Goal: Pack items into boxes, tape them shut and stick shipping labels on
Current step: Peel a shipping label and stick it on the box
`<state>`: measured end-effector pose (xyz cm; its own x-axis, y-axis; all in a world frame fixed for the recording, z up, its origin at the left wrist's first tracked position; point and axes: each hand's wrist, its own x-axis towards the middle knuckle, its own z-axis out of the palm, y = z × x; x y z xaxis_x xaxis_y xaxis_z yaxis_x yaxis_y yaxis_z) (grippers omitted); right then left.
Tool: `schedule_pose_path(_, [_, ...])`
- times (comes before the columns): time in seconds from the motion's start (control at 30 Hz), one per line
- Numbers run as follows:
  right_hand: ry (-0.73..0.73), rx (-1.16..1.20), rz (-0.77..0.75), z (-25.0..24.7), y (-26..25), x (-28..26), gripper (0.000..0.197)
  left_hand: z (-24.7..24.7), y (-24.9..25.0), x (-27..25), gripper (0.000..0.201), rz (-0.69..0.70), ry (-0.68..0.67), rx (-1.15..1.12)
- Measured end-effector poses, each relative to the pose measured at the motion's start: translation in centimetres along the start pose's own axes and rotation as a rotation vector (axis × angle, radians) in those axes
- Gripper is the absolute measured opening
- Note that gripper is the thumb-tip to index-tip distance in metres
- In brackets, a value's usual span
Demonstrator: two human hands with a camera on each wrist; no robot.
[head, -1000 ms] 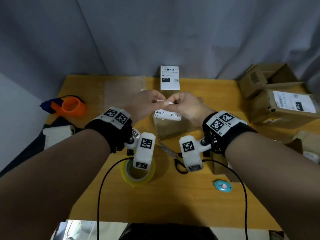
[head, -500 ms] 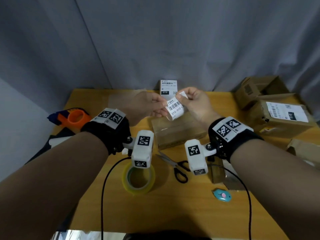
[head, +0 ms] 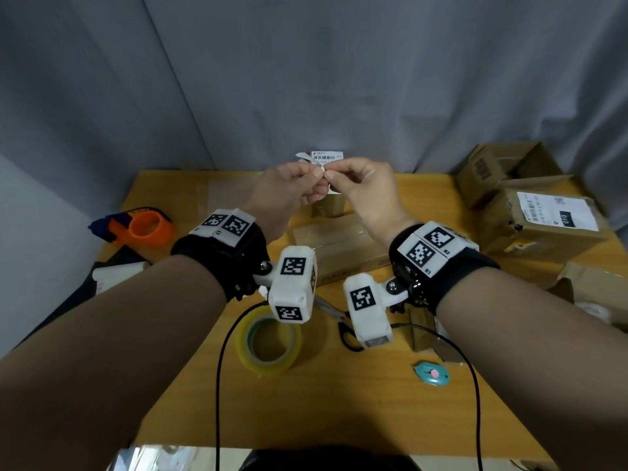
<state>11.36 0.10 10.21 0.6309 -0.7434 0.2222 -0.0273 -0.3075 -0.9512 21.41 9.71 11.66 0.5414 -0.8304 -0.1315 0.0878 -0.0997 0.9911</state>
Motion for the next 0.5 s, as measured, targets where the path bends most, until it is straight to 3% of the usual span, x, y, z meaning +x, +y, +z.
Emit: schedule_pose_path(0.5, [-0.055, 0.116, 0.062, -0.11, -0.22, 0.08, 0.015, -0.15, 0.24, -0.29, 0.018, 0.013, 0.022, 0.003])
